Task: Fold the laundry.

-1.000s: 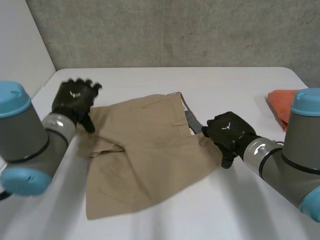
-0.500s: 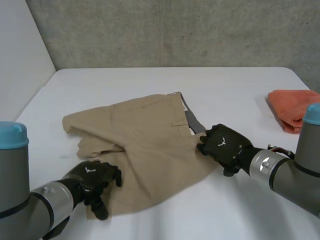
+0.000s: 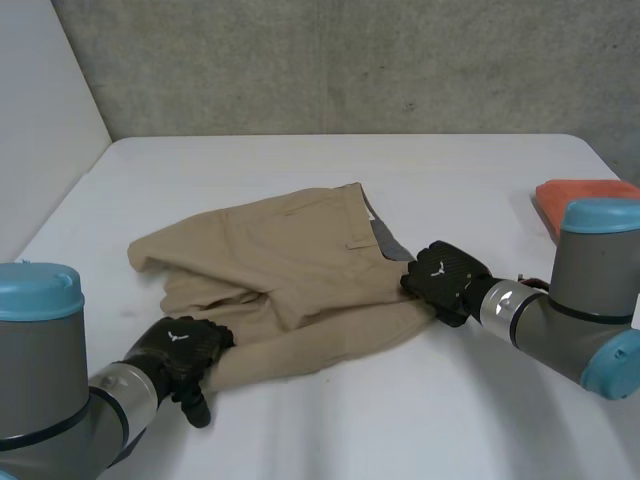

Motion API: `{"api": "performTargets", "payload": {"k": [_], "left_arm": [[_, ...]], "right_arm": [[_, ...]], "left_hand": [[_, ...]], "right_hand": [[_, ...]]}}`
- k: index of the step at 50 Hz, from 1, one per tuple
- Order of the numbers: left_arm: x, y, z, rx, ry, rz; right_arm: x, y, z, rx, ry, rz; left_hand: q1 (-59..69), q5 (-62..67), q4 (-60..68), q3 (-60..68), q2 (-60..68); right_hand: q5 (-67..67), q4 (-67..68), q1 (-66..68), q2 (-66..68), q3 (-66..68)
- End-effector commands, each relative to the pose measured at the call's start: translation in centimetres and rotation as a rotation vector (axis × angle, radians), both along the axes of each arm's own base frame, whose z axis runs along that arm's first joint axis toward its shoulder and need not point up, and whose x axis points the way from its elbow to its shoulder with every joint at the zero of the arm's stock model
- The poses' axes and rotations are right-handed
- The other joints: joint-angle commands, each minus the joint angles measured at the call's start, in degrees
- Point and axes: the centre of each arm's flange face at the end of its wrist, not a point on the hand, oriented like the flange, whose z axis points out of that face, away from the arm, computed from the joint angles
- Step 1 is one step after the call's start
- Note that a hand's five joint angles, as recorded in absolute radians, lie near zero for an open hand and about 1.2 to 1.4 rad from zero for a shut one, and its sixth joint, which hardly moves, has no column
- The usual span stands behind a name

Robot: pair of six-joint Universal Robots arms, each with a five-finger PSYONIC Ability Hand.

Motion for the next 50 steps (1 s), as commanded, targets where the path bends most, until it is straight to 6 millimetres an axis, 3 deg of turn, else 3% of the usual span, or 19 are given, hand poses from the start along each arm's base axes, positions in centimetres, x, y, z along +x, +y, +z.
{"api": "performTargets", "payload": {"k": [1, 7, 13, 18, 25, 33, 35, 38, 41, 44, 50], "left_arm": [[-0.4, -0.4, -0.6, -0.018, 0.002, -0.008], [-0.6, -1.1, -1.0, -0.045, 0.006, 0.0], [-0.9, -2.2, -0.8, -0.113, 0.017, 0.025], [-1.1, -2.9, 0.4, -0.154, 0.035, 0.029], [-0.9, -2.7, 6.0, -0.248, 0.087, 0.035], [-1.1, -0.9, 14.3, -0.392, 0.199, -0.046], [-1.1, -0.5, 16.4, -0.445, 0.234, -0.072], [-1.2, -0.7, 17.4, -0.476, 0.253, -0.09], [-1.3, -1.2, 16.9, -0.46, 0.245, -0.088], [-1.9, -2.6, 14.1, -0.37, 0.204, -0.083], [-2.7, -4.9, 8.2, -0.19, 0.127, -0.068]], "right_arm": [[0.1, -0.8, -0.3, 0.018, -0.019, -0.034], [0.0, -1.2, -0.3, 0.023, -0.019, -0.058], [-0.3, -0.9, 1.1, 0.055, -0.026, -0.103], [-1.4, 0.6, 4.8, 0.102, -0.002, -0.141], [-2.4, 3.4, 9.1, 0.187, 0.037, -0.143], [-3.3, 6.1, 18.2, 0.044, -0.028, -0.156], [-3.5, 6.3, 19.3, 0.014, -0.045, -0.163], [-3.9, 6.6, 20.4, -0.015, -0.061, -0.177], [-4.0, 6.6, 20.3, -0.012, -0.06, -0.182], [-3.8, 6.4, 19.0, 0.044, -0.05, -0.184], [-3.0, 3.8, 13.3, 0.303, -0.074, -0.258]], "left_hand": [[2.6, 3.58, 3.46, 2.83, 2.89], [15.68, 16.67, 16.55, 15.92, 15.98], [53.35, 54.34, 54.22, 53.59, 53.64], [53.55, 54.53, 54.41, 53.78, 53.84], [53.55, 54.53, 54.41, 53.78, 53.84], [53.55, 54.53, 54.41, 53.78, 53.84], [53.55, 54.53, 54.41, 53.78, 53.84], [53.55, 54.53, 54.41, 53.78, 53.84], [53.55, 54.53, 54.41, 53.78, 53.84], [53.55, 54.53, 54.41, 53.78, 53.84], [53.55, 54.53, 54.41, 53.78, 53.84]], "right_hand": [[23.63, 21.35, 32.44, 21.46, 21.14], [23.64, 21.36, 32.45, 21.47, 21.15], [23.64, 21.36, 32.45, 21.47, 21.15], [23.64, 21.36, 32.45, 21.47, 21.15], [23.64, 21.36, 32.45, 21.47, 21.15], [23.64, 21.36, 32.45, 21.47, 21.15], [23.64, 21.36, 32.45, 21.47, 21.15], [23.64, 21.36, 32.45, 21.47, 21.15], [23.64, 21.36, 32.45, 21.47, 21.15], [23.64, 21.36, 32.45, 21.47, 21.15], [23.64, 21.36, 32.45, 21.47, 21.15]]}}
